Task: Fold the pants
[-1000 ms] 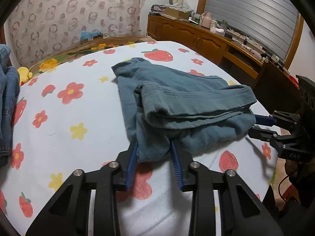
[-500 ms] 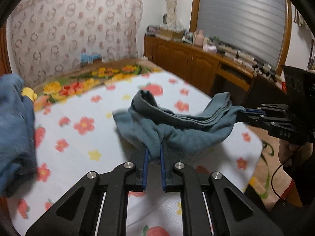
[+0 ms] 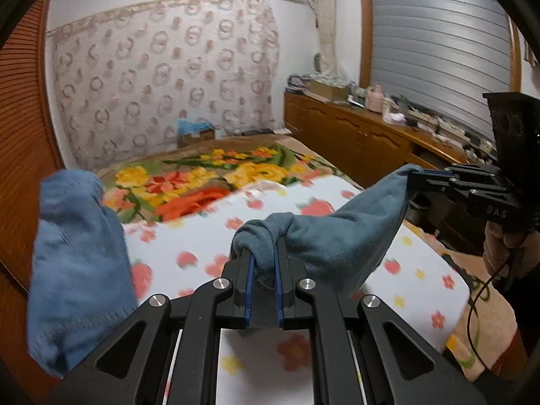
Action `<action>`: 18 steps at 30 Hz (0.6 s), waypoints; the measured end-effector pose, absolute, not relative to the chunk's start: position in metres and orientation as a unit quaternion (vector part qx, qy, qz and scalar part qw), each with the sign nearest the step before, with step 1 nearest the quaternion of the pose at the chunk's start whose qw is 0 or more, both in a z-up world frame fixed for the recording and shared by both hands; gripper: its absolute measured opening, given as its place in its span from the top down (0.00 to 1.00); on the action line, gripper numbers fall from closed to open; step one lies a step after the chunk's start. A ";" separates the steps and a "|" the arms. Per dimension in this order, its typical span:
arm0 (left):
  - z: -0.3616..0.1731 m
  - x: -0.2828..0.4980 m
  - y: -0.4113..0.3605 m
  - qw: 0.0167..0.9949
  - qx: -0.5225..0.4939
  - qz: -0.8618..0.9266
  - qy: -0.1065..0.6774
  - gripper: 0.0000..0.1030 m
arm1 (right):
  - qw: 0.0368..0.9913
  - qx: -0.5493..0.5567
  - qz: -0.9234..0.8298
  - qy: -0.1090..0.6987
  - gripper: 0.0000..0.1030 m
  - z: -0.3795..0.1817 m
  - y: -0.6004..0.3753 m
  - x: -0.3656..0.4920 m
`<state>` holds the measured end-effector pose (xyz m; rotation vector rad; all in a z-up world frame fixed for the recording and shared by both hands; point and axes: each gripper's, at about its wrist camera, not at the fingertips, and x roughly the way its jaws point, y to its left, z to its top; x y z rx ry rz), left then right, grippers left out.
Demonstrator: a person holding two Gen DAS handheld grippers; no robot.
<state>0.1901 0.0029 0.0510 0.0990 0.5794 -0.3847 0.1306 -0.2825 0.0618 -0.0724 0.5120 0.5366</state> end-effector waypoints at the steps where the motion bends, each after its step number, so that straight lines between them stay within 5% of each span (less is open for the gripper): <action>1: 0.056 0.194 0.006 0.942 0.048 -0.183 0.277 0.90 | 0.934 -0.035 0.260 0.241 0.93 0.065 -0.280 0.140; 8: 0.068 0.199 0.020 0.952 0.053 -0.162 0.253 0.90 | 0.939 -0.032 0.263 0.221 0.93 0.070 -0.271 0.153; 18: -0.046 0.155 0.016 0.926 0.043 -0.172 0.333 0.90 | 0.900 -0.025 0.273 0.340 0.93 -0.044 -0.271 0.137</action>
